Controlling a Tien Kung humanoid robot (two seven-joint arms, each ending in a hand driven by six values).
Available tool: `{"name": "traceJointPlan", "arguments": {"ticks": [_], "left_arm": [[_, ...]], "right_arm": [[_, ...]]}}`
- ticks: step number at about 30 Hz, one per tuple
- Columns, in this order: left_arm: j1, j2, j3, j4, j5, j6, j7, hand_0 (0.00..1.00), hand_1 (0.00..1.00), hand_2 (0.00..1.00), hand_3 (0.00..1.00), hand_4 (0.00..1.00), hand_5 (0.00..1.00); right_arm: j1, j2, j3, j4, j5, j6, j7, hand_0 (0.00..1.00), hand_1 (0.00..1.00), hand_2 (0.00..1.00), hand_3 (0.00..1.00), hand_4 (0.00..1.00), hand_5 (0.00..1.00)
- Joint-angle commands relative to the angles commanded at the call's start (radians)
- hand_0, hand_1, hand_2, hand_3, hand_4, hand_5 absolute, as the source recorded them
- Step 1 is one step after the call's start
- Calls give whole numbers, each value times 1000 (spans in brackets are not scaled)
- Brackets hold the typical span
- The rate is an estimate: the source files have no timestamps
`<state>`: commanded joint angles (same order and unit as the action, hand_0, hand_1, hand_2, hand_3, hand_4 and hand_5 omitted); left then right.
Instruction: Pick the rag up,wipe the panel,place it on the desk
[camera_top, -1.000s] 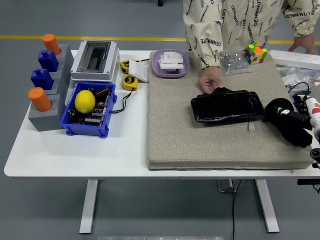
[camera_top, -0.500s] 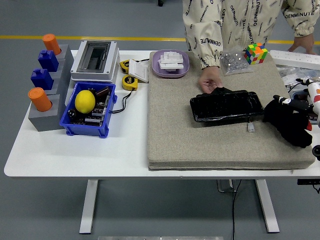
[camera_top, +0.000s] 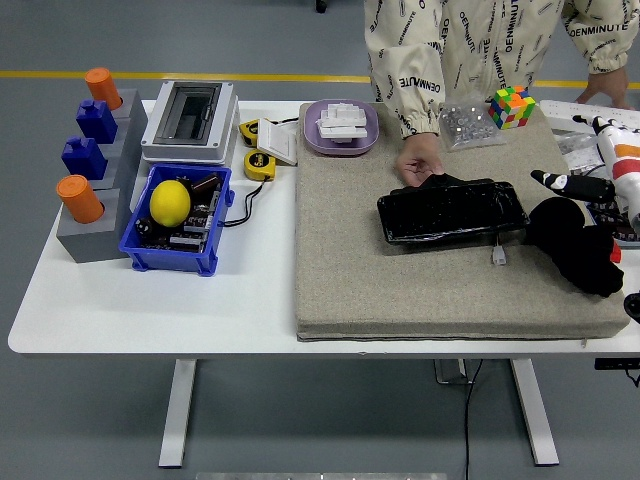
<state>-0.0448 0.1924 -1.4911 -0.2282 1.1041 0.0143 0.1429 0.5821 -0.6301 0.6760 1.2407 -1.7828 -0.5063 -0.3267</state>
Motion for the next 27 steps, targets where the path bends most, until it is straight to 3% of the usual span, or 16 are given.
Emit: {"name": "traceJointPlan", "arguments": {"ticks": [27], "left_arm": [[-8, 1, 20, 3, 2, 0, -1, 609, 640, 655, 562, 628, 440]], "right_arm": [[6, -19, -4, 6, -52, 20, -3, 863, 820, 885, 884, 998, 597]]}}
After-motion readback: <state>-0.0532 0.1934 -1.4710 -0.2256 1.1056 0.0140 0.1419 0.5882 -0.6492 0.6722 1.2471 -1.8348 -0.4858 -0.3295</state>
